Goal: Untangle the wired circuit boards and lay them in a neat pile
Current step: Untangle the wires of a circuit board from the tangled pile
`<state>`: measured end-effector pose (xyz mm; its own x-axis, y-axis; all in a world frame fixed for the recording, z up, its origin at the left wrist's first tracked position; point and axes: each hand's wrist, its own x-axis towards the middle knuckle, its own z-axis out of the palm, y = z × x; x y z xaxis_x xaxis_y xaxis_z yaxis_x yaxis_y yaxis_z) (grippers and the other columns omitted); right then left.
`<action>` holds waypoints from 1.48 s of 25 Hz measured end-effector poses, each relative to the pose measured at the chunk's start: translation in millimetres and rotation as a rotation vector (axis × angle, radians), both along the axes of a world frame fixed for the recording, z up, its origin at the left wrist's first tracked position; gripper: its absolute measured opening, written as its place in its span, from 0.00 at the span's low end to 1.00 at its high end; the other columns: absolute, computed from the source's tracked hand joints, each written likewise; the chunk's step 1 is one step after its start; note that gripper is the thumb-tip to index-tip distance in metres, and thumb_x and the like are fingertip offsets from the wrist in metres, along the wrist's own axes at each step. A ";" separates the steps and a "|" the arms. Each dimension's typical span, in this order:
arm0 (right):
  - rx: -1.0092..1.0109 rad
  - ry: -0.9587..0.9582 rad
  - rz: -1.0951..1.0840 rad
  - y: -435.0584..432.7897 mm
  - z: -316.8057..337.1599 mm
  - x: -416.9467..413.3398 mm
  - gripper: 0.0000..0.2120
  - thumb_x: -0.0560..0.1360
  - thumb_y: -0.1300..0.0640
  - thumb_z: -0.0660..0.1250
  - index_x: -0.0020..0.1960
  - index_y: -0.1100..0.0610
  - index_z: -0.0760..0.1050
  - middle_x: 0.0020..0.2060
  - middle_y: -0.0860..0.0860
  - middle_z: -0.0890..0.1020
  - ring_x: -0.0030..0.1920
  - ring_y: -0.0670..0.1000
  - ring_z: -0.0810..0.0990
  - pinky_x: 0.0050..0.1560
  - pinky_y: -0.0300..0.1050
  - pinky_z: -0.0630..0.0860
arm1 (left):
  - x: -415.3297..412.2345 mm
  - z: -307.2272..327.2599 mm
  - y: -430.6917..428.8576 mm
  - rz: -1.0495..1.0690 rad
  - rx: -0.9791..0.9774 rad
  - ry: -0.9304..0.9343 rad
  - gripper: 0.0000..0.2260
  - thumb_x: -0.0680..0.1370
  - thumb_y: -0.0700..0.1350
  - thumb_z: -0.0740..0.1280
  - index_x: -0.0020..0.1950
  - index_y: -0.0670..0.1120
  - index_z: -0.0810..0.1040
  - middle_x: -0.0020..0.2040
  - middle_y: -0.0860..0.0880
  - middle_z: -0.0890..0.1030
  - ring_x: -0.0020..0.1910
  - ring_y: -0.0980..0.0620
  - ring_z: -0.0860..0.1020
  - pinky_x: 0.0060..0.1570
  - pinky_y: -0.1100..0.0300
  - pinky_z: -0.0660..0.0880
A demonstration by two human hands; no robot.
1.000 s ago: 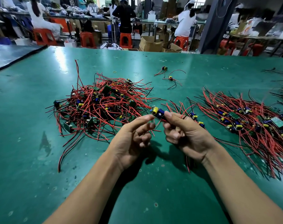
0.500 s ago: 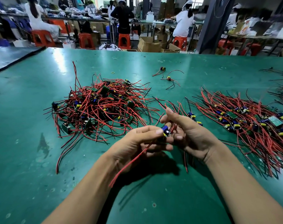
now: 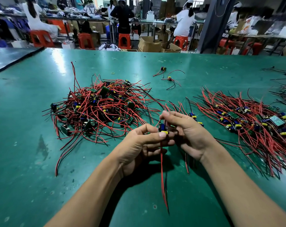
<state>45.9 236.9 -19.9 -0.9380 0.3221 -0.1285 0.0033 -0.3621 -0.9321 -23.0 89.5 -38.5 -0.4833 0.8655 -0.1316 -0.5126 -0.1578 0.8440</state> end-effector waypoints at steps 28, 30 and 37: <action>0.267 0.008 0.001 2.1 -22.1 -6.8 0.07 0.63 0.55 0.80 0.39 0.53 0.84 0.33 0.50 0.79 0.30 0.47 0.69 0.30 0.37 0.65 | 7.9 -7.9 5.6 0.326 -0.209 0.309 0.08 0.75 0.37 0.68 0.37 0.37 0.82 0.35 0.39 0.76 0.29 0.48 0.75 0.30 0.61 0.71; 0.313 0.073 -0.109 -1.4 -24.7 -9.6 0.04 0.68 0.59 0.78 0.38 0.54 0.83 0.31 0.49 0.77 0.25 0.45 0.66 0.26 0.34 0.63 | 7.7 -6.7 4.4 0.305 -0.199 0.290 0.09 0.75 0.37 0.69 0.36 0.38 0.83 0.34 0.39 0.77 0.28 0.49 0.75 0.28 0.62 0.72; 0.203 0.160 -0.448 -1.1 -25.1 -17.5 0.10 0.72 0.64 0.75 0.38 0.55 0.75 0.24 0.46 0.72 0.22 0.45 0.60 0.23 0.37 0.57 | 7.4 -4.4 1.7 0.152 -0.213 0.375 0.09 0.76 0.39 0.70 0.36 0.43 0.84 0.31 0.46 0.79 0.30 0.53 0.73 0.34 0.61 0.69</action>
